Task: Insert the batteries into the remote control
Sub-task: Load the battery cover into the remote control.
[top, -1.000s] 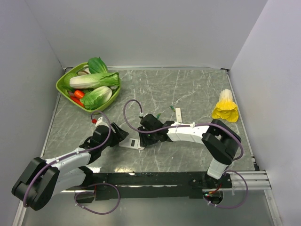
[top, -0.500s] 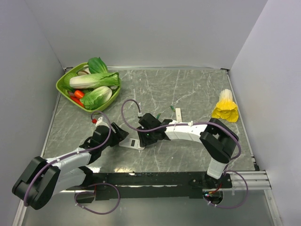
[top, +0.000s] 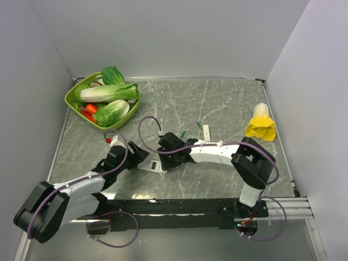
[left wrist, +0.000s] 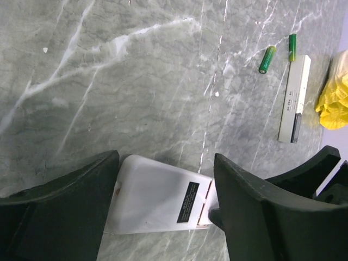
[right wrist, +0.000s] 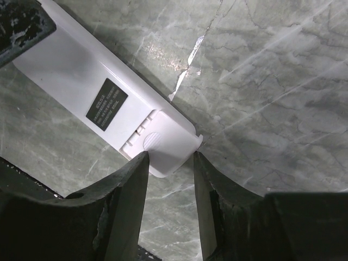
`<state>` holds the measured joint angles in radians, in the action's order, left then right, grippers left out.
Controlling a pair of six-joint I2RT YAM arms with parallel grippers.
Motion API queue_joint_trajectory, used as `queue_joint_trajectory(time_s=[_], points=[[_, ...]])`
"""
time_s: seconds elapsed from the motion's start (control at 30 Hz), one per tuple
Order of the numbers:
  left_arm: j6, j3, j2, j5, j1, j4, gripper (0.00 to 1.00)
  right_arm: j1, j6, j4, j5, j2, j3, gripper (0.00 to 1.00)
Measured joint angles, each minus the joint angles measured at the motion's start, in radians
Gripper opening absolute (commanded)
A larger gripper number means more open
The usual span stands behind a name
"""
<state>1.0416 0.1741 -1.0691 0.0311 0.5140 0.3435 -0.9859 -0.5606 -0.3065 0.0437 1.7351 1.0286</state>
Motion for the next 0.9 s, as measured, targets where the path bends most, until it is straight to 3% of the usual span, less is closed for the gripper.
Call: queue_joint_trajectory(time_s=[0.13, 0.33, 0.6, 0.9], points=[[0.001, 0.000, 0.034, 0.002, 0.001, -0.033, 0.88, -0.003, 0.019, -0.001, -0.014, -0.006, 0.000, 0.52], [0.000, 0.000, 0.113, 0.030, 0.003, -0.122, 0.93, 0.002, 0.117, -0.003, 0.002, -0.051, 0.000, 0.54], [-0.001, 0.000, 0.167, 0.061, 0.003, -0.193, 0.93, 0.089, 0.338, 0.081, 0.171, -0.153, -0.057, 0.52], [-0.005, 0.003, 0.160, 0.063, 0.003, -0.198, 0.89, 0.142, 0.575, 0.130, 0.340, -0.130, -0.078, 0.51]])
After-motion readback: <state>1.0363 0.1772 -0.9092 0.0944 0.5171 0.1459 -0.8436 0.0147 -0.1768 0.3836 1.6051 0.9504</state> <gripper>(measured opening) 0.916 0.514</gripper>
